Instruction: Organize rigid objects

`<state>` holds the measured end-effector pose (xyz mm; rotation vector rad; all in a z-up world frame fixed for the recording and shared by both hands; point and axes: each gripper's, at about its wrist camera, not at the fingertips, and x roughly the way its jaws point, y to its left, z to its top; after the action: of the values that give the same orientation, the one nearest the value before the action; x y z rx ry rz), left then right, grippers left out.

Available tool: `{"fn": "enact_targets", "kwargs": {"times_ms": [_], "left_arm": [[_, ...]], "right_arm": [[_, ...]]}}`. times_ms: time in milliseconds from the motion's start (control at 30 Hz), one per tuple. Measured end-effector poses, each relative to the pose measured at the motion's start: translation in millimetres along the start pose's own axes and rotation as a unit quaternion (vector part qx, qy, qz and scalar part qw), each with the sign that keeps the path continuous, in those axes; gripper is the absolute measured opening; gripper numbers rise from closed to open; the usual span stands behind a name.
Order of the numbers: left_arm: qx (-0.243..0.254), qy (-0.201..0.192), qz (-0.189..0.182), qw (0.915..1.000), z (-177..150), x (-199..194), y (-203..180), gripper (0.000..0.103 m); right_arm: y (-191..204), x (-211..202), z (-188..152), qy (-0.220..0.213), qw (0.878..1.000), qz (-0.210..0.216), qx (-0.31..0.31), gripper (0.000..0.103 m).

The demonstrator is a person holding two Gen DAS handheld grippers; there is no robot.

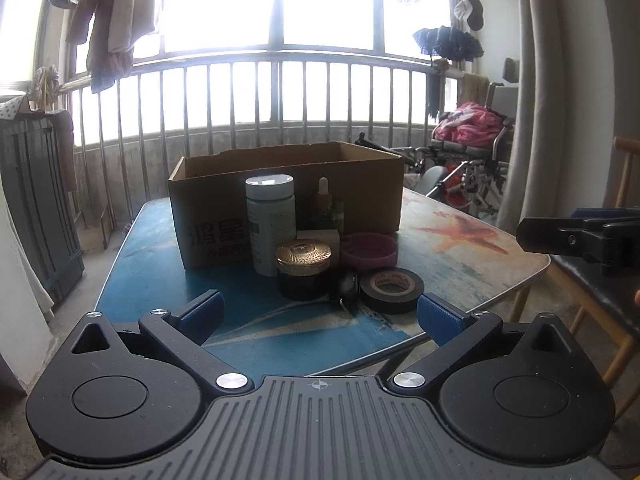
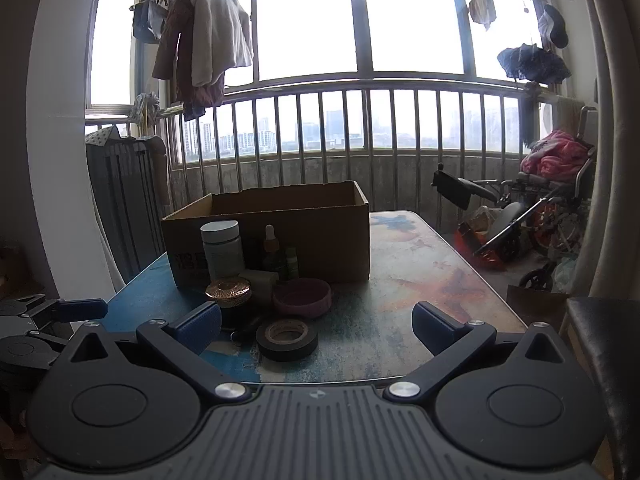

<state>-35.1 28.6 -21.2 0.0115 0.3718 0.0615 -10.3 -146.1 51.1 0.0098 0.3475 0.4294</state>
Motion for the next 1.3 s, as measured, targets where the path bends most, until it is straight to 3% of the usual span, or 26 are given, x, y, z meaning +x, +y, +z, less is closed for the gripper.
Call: {"fn": "enact_targets", "kwargs": {"times_ms": [233,400,1300], "left_arm": [[0.057,-0.018,0.042,0.9973,0.1,-2.3,-10.5,0.103],[0.047,-0.020,0.033,0.9982,2.3,-6.3,-9.0,0.103],[0.038,-0.011,0.033,0.9987,-2.0,-4.2,-12.4,0.103]], "right_arm": [[2.7,-2.0,3.5,-0.020,0.999,-0.026,-0.016,0.103],[-3.6,-3.8,8.8,-0.031,0.999,-0.031,0.007,0.103],[4.9,-7.8,-2.9,-0.020,0.999,-0.029,0.009,0.103]]}}
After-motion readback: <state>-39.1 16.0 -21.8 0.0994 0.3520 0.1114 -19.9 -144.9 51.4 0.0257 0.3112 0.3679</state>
